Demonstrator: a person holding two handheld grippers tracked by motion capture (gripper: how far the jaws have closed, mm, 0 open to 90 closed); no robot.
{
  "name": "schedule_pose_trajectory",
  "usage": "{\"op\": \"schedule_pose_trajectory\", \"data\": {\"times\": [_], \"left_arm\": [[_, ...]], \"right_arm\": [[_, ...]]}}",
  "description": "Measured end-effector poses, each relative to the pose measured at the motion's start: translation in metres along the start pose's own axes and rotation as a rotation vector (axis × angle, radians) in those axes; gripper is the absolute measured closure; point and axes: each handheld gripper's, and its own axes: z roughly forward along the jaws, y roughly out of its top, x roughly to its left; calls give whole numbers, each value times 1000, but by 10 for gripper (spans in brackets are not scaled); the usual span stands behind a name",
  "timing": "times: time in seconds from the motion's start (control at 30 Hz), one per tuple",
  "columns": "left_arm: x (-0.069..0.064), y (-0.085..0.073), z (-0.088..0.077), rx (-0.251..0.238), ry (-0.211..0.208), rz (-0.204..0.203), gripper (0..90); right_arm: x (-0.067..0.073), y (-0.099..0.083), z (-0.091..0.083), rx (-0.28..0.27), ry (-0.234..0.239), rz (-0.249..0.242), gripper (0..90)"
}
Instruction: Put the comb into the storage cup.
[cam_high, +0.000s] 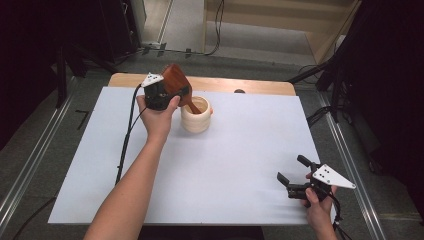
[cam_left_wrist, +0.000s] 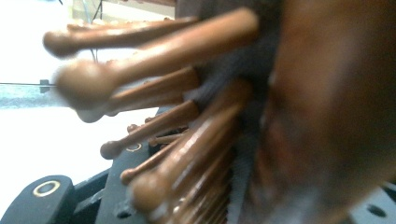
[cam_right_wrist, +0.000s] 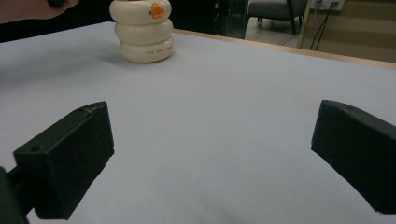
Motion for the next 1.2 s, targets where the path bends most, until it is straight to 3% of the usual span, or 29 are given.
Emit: {"op": "schedule_pose_trajectory", "data": {"times": [0.47, 0.77, 0.9, 1.2], "left_arm": [[-3, -14, 10, 12, 11, -22, 526], [-11, -14, 12, 7, 21, -31, 516], [-15, -14, 14, 9, 27, -17, 515], [-11, -16, 16, 14, 43, -36, 497]], "right_arm": [[0, 0, 0, -1, -1, 2, 0], [0, 0, 0, 1, 0, -2, 0], [0, 0, 1, 3, -1, -4, 0], [0, 0, 1, 3, -2, -5, 0]]}}
